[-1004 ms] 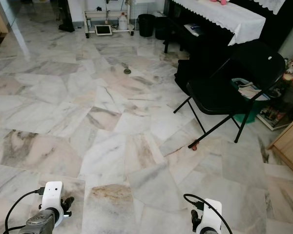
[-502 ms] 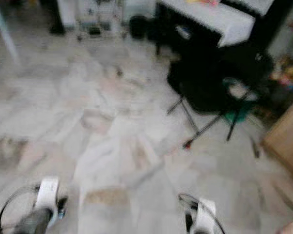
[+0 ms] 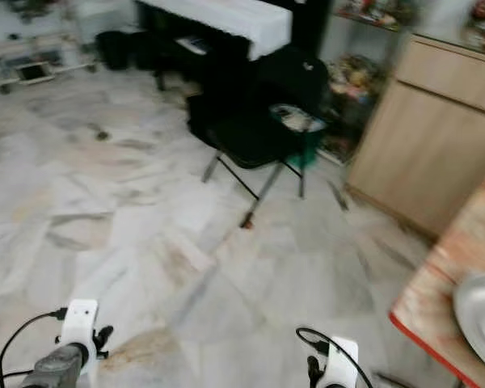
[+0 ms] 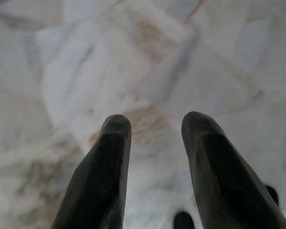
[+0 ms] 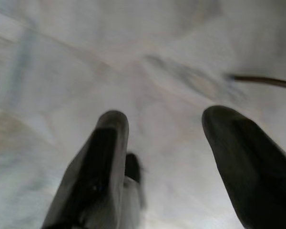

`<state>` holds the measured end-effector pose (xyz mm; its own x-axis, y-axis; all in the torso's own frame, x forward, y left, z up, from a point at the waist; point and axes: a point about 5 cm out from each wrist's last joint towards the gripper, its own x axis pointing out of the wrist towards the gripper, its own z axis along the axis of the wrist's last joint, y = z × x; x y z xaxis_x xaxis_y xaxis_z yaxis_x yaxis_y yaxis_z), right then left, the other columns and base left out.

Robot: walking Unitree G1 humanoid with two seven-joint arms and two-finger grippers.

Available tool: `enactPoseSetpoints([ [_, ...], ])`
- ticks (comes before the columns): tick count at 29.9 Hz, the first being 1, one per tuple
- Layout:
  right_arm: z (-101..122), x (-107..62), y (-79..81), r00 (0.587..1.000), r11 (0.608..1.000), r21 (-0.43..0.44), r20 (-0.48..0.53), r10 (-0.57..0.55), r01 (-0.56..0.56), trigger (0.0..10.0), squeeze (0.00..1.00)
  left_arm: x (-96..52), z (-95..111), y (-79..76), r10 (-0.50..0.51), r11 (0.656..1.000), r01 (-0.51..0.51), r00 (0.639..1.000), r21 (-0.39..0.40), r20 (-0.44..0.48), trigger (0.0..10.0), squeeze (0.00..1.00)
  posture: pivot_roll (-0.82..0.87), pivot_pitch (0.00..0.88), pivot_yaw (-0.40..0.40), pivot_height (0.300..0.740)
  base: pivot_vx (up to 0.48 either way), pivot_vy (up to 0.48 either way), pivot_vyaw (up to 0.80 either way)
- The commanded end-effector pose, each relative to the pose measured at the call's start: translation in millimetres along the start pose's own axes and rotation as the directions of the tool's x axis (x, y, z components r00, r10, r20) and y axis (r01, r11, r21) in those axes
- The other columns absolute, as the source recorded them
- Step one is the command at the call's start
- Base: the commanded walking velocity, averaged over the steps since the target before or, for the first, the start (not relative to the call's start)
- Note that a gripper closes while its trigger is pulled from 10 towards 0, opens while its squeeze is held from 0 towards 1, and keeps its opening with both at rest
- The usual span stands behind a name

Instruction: Setting the table

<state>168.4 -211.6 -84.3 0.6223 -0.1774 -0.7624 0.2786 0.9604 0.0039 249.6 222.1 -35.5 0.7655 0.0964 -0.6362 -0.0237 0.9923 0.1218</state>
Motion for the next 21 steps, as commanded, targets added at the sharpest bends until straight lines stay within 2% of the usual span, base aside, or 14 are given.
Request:
enactPoseSetpoints([
  [1, 1.7, 0.7, 6.2, 1.0, 1.0, 0.007, 0.006, 0.014, -0.014, 10.0, 0.0, -3.7, -13.0, 8.2, 0.022, 1.0, -0.022, 0.999, 0.013, -0.048, 10.0, 0.0, 0.08, 0.0, -0.009, 0.74, 0.0, -0.48, -0.74],
  [4, 1.8, 0.7, 6.0, 1.0, 1.0, 0.004, 0.007, 0.016, -0.016, 10.0, 0.0, -3.7, -13.0, 7.4, 0.02, 1.0, -0.02, 0.999, -0.003, -0.045, 10.0, 0.0, 0.07, 0.0, -0.012, 0.74, 0.0, -0.426, -0.74],
  [21, -1.3, -0.1, 8.0, 0.999, 0.999, -0.016, -0.003, 0.035, -0.035, 10.0, 0.0, -3.5, -13.4, 3.8, 0.0, 1.0, 0.0, 0.999, -0.001, -0.045, 10.0, 0.0, 0.07, 0.0, -0.012, 0.74, 0.0, 0.0, -0.74],
])
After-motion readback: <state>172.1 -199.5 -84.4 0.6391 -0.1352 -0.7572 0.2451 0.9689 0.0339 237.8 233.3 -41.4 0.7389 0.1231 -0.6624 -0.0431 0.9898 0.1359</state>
